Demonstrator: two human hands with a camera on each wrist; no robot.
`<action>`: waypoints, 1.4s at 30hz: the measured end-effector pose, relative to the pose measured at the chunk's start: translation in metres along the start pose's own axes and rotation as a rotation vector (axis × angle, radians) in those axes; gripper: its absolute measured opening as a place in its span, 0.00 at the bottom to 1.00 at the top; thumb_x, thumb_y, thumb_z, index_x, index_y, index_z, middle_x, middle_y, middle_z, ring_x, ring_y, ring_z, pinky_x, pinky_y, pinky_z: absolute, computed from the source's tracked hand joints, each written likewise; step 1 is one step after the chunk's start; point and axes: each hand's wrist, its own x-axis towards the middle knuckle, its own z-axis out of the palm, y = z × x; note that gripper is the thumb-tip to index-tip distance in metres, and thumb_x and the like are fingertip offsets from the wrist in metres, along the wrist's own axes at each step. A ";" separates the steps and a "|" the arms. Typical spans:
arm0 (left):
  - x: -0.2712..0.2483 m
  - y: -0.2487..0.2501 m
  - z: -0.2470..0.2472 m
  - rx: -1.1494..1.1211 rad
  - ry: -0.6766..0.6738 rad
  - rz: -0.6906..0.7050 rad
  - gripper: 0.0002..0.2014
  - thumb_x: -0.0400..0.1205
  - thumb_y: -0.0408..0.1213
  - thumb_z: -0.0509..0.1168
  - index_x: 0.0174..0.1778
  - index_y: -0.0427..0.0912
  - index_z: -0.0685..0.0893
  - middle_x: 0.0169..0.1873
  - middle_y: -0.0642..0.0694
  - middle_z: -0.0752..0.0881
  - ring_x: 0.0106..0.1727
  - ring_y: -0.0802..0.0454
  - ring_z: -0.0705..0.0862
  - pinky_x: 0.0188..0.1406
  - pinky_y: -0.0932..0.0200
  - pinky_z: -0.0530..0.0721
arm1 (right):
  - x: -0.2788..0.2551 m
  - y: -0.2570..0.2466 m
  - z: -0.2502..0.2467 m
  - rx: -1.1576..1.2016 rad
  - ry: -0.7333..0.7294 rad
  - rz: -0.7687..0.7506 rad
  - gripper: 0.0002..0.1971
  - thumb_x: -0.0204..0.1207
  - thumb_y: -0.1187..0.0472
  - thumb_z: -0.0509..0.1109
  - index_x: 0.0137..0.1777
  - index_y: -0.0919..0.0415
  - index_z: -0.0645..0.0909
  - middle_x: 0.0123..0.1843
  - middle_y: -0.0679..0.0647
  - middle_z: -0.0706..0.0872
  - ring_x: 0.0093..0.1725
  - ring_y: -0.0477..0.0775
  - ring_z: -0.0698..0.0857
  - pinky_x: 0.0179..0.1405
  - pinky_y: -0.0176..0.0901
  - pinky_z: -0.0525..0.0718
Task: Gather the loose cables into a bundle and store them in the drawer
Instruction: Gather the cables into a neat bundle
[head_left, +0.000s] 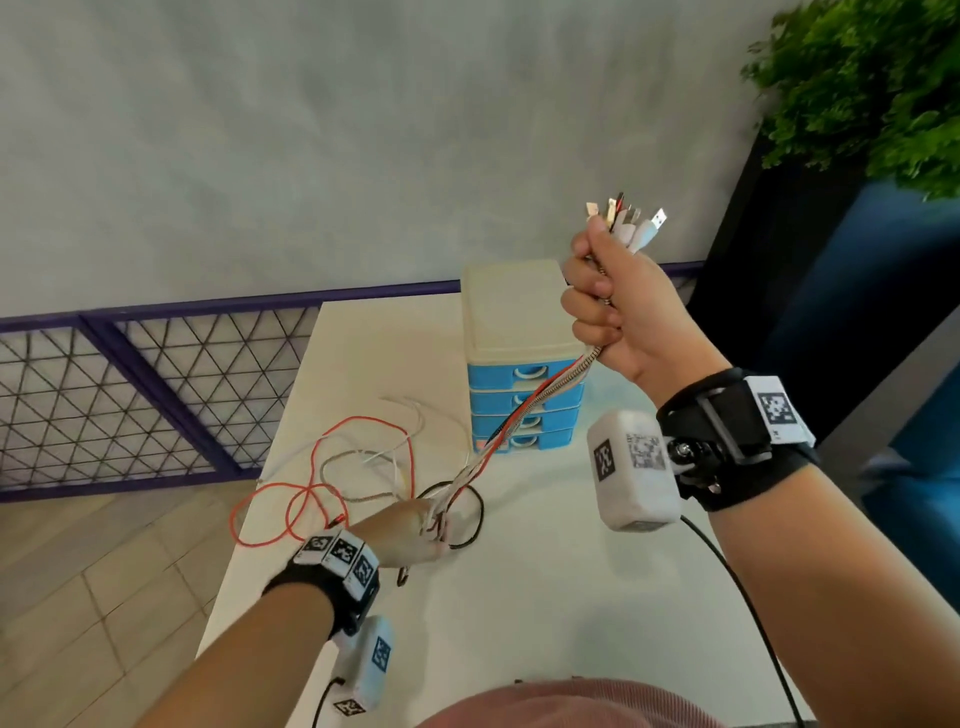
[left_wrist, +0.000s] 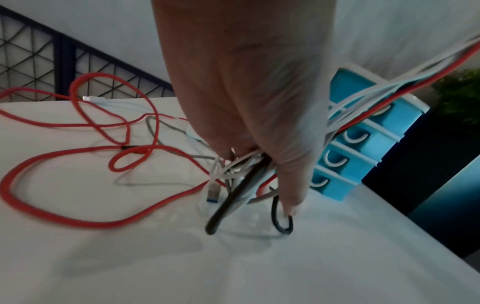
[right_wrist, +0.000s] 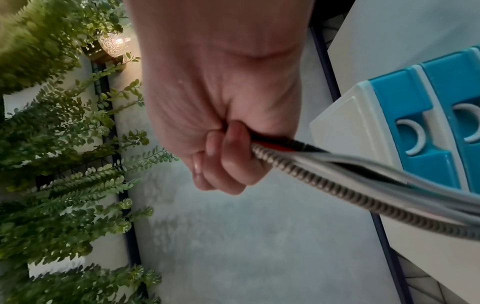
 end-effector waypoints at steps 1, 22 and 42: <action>0.002 -0.004 0.004 -0.003 0.003 0.013 0.11 0.75 0.46 0.69 0.48 0.49 0.76 0.45 0.50 0.82 0.51 0.48 0.82 0.57 0.55 0.79 | -0.001 0.000 0.001 0.000 -0.015 0.006 0.17 0.87 0.47 0.55 0.38 0.53 0.71 0.22 0.45 0.63 0.14 0.39 0.57 0.09 0.28 0.54; -0.008 -0.054 -0.055 -0.261 0.192 -0.053 0.25 0.69 0.64 0.70 0.40 0.42 0.88 0.28 0.48 0.83 0.30 0.54 0.79 0.33 0.59 0.78 | -0.005 -0.013 -0.012 -0.236 0.090 -0.038 0.17 0.87 0.48 0.55 0.38 0.54 0.71 0.22 0.46 0.64 0.15 0.41 0.58 0.14 0.29 0.50; -0.019 -0.077 -0.092 0.113 0.557 -0.428 0.21 0.85 0.49 0.57 0.31 0.40 0.79 0.28 0.46 0.80 0.37 0.43 0.83 0.37 0.54 0.76 | -0.003 -0.014 -0.034 -0.509 0.283 -0.074 0.17 0.86 0.47 0.57 0.39 0.55 0.72 0.23 0.47 0.67 0.17 0.43 0.63 0.13 0.33 0.60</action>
